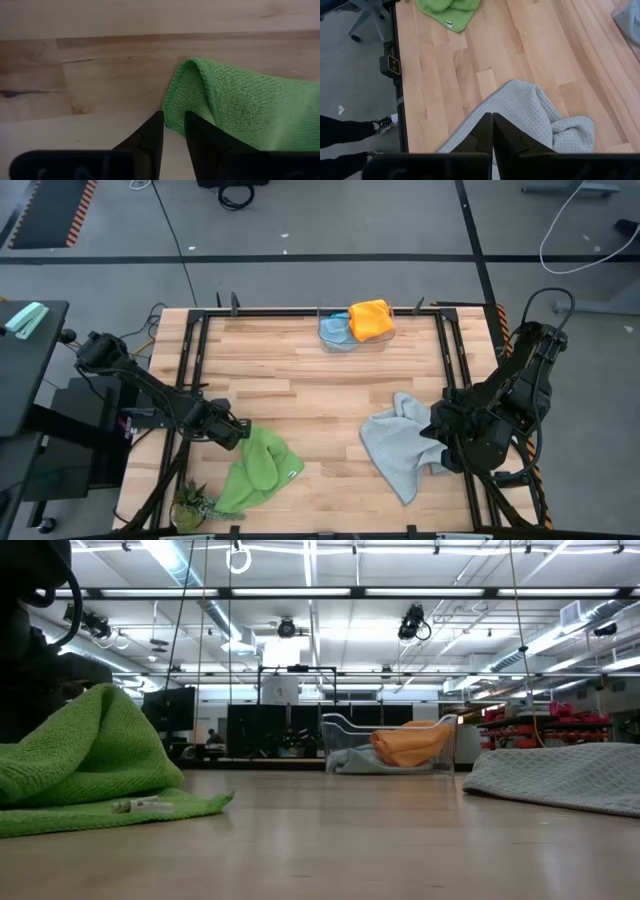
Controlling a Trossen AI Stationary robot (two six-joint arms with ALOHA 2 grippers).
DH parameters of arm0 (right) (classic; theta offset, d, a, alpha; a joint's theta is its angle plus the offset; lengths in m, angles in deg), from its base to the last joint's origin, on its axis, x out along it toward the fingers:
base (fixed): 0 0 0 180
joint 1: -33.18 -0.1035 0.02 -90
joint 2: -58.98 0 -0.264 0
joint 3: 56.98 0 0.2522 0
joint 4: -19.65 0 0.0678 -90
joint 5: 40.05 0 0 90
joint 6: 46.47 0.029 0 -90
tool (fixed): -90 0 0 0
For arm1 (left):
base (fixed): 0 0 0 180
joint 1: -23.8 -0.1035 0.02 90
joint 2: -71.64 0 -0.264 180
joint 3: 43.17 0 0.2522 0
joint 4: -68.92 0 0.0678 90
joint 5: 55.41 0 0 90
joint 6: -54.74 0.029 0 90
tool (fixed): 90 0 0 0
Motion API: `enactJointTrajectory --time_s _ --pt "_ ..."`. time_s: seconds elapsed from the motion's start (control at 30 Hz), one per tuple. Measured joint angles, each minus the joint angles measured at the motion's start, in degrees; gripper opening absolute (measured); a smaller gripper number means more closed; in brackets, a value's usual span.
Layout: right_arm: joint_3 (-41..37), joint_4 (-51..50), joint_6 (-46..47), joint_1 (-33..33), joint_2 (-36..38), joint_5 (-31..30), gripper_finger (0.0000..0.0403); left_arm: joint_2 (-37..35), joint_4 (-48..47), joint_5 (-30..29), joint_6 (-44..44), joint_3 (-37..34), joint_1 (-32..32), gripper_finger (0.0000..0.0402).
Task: Fold microfiber towels
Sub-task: Fold the green microfiber cloth
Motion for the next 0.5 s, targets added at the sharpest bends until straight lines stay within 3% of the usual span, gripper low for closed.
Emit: enactJointTrajectory --time_s 0.5 --pt "0.0 0.3 0.0 0.0 0.0 0.0 0.0011 2.1 1.0 -2.2 -2.9 0.1 0.0 0.0094"
